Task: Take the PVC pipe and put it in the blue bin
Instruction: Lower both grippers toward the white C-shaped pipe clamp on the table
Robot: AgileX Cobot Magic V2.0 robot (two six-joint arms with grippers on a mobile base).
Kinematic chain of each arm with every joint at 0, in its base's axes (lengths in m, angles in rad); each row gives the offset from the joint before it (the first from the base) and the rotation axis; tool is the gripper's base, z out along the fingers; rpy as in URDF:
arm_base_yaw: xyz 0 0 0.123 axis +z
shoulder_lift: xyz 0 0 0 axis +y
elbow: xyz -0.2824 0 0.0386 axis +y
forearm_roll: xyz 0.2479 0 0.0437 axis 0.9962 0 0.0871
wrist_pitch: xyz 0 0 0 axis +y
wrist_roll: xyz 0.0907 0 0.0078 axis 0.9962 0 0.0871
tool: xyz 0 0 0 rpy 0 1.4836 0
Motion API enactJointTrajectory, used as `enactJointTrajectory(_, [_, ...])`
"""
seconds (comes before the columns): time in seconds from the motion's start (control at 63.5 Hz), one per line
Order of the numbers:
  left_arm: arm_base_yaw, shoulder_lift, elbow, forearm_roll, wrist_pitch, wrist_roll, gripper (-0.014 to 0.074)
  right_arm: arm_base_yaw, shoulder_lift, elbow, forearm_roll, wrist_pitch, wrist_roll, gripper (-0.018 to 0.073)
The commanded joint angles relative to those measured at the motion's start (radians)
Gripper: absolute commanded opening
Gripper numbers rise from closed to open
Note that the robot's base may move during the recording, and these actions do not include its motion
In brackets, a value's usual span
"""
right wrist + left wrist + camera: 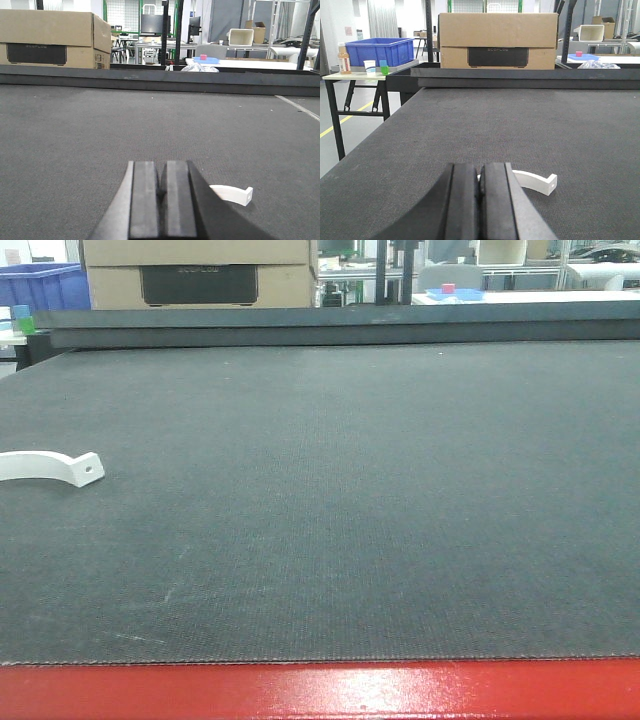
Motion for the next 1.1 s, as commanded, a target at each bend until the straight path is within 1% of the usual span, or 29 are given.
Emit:
enactJointTrajectory(0.0, [0.003,-0.004,-0.003,-0.002,-0.016,0.0,-0.0111,0.005,-0.003,-0.004,0.001,-0.01,-0.007,-0.0168])
enactJointTrajectory(0.504, [0.003,-0.004,-0.003,-0.002,-0.016,0.0,-0.0111,0.005,-0.003,-0.004,0.001,-0.01,-0.007,-0.0168])
enactJointTrajectory(0.535, [0.003,-0.004,-0.003,0.009,-0.016,0.0,-0.0111,0.005,-0.003,-0.004,0.001,-0.01,-0.007,-0.0168])
enactJointTrajectory(0.583, [0.003,-0.004,-0.003,0.052,-0.016,0.0,-0.0111,0.005,-0.003,-0.004,0.001,-0.01,-0.007,-0.0168])
enactJointTrajectory(0.614, [0.003,-0.004,-0.003,0.063,-0.022,0.0,-0.0111,0.005,-0.003,-0.004,0.001,-0.01,-0.007,-0.0168])
enactJointTrajectory(0.772, [0.003,-0.004,-0.003,0.065,-0.041,0.0,-0.0111,0.005,-0.003,-0.004,-0.006,-0.013,-0.007,-0.0168])
enactJointTrajectory(0.803, [0.003,-0.004,-0.003,0.065,-0.055,0.0,-0.0111,0.005,-0.003,-0.004,-0.019,-0.025,-0.007,-0.0168])
enactJointTrajectory(0.866, [0.003,-0.004,-0.003,0.065,-0.064,0.0,-0.0111,0.005,-0.003,-0.004,-0.033,-0.102,-0.007,-0.0168])
enactJointTrajectory(0.913, [0.005,-0.004,-0.039,0.065,-0.043,0.0,-0.0111,0.005,-0.003,-0.004,-0.033,-0.214,-0.007,-0.0168])
enactJointTrajectory(0.961, [0.005,-0.004,-0.083,0.065,-0.016,0.0,-0.0111,0.005,-0.003,-0.004,-0.033,-0.273,-0.007,-0.0168])
enactJointTrajectory(0.992, [0.005,-0.004,-0.112,0.07,0.006,0.0,-0.0111,0.005,-0.003,-0.016,-0.033,-0.27,-0.007,-0.0168])
enactJointTrajectory(1.039, [0.005,-0.004,-0.177,0.097,0.037,0.0,-0.0111,0.005,-0.003,-0.057,-0.033,-0.239,-0.007,-0.0168])
enactJointTrajectory(1.087, [0.005,-0.004,-0.227,0.136,0.061,0.0,-0.0111,0.005,-0.003,-0.124,-0.033,-0.171,-0.007,-0.0168])
